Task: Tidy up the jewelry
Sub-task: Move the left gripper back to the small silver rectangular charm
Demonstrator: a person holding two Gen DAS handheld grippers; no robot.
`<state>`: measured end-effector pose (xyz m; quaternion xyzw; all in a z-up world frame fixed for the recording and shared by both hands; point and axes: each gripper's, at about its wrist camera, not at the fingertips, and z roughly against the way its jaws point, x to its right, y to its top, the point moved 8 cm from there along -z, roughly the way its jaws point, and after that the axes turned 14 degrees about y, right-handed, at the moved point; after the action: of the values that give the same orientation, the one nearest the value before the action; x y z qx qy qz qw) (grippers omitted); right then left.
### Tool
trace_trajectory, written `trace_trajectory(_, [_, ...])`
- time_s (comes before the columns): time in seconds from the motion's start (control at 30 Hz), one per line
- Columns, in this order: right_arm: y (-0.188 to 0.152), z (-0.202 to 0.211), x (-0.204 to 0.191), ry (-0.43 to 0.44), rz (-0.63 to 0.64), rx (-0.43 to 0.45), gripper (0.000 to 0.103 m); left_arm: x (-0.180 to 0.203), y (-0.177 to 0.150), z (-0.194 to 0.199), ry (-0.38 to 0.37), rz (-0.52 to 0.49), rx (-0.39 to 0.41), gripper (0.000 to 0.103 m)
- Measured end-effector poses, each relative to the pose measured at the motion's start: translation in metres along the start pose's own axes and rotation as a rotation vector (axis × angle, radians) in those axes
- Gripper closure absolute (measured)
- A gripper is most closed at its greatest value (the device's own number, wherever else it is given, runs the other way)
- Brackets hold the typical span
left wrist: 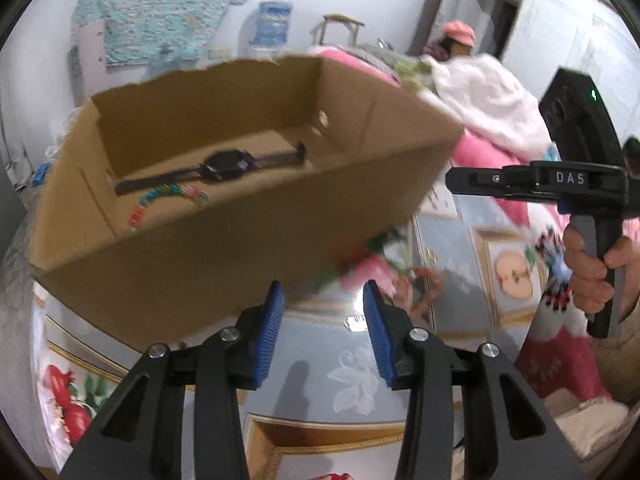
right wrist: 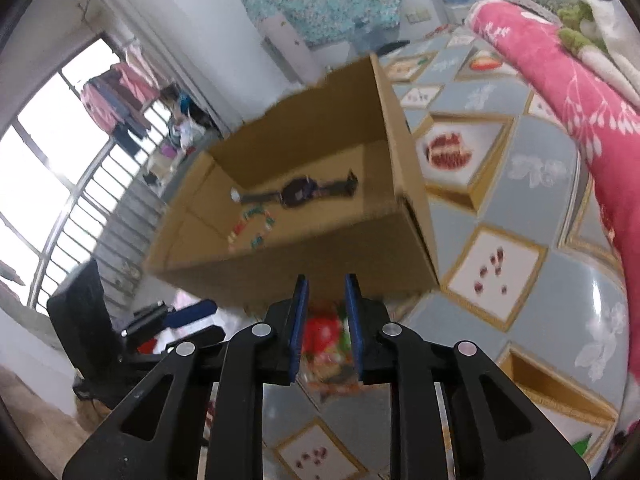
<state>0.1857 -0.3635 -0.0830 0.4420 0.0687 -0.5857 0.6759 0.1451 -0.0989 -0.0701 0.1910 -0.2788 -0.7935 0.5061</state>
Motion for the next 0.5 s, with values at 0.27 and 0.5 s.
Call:
trace_trajectory(0.27, [-0.054,-0.027,-0.022,0.055,0.021,-0.117,0.083,0.031,-0.019,-0.024,0.013,-0.106,-0.068,0.063])
trace_trajectory(0.5, [-0.066,-0.04,-0.033,0.042,0.052,-0.142,0.084,0.034,-0.013,-0.038,0.034,-0.144,-0.076,0.07])
